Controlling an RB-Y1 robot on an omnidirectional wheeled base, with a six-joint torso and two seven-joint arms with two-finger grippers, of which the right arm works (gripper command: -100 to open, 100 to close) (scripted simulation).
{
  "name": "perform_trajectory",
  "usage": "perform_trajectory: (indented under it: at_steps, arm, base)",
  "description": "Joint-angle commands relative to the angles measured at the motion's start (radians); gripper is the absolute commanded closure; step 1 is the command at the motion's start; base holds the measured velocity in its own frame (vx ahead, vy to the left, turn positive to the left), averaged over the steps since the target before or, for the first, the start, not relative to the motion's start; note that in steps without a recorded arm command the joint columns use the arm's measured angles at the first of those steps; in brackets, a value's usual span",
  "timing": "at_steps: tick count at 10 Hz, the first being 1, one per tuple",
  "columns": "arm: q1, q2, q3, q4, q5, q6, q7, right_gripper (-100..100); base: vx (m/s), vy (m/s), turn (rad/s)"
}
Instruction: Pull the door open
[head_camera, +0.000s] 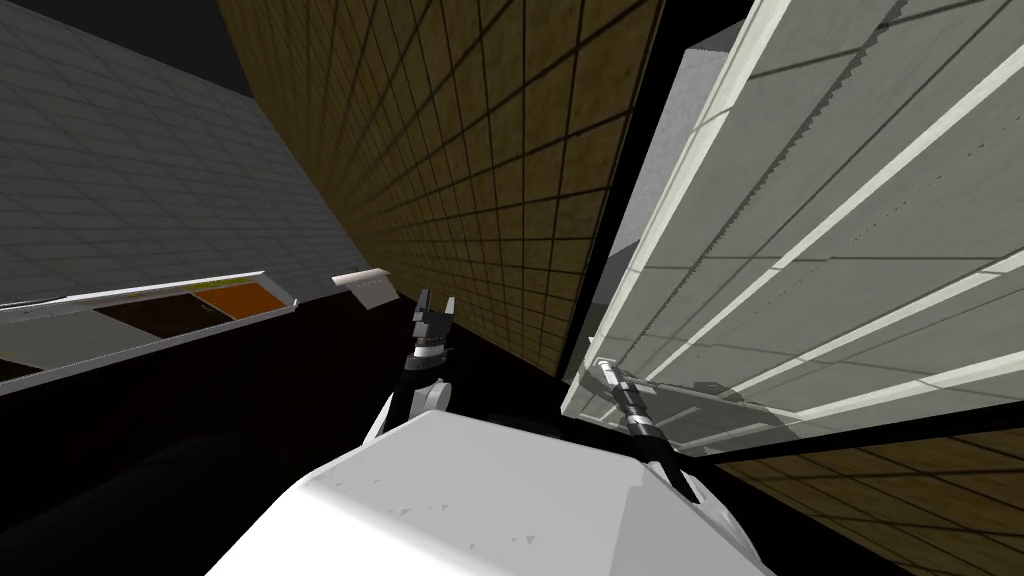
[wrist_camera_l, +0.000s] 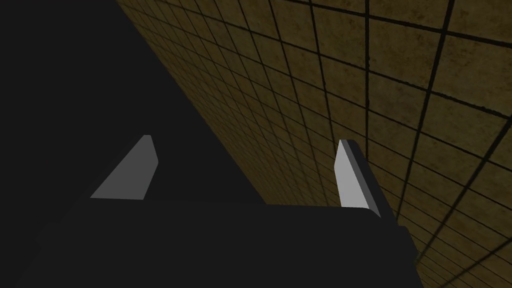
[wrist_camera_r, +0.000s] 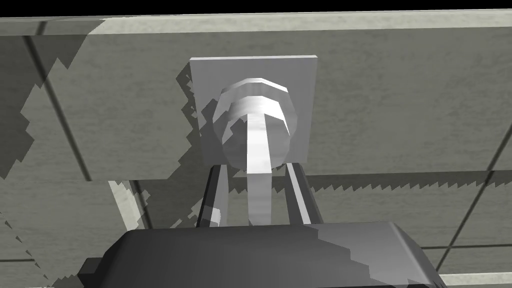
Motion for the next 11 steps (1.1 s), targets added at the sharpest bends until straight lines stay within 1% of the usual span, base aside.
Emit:
perform_trajectory:
  at_steps: [1, 5, 7, 8, 9, 10, 11]
  arm:
    - [0.015, -0.009, 0.01, -0.004, 0.006, -0.021, -0.014, 100]
    - [0.057, -0.046, 0.039, -0.002, 0.024, -0.087, -0.059, 100]
    - [0.075, -0.062, 0.052, -0.001, 0.031, -0.115, -0.078, 100]
    - [0.081, -0.068, 0.057, 0.0, 0.034, -0.125, -0.085, 100]
    - [0.083, -0.063, 0.056, -0.012, 0.033, -0.109, -0.081, 100]
    - [0.095, -0.07, 0.062, 0.001, 0.037, -0.137, -0.09, 100]
    - [0.097, -0.072, 0.063, 0.004, 0.038, -0.143, -0.092, 100]
  base:
    - [-0.201, -0.039, 0.117]
    - [-0.211, -0.057, 0.112]
    - [-0.191, -0.063, 0.107]
    - [-0.172, -0.061, 0.061]
    - [-0.073, -0.028, 0.016]
    - [-0.159, -0.037, 0.208]
    - [-0.202, -0.08, 0.196]
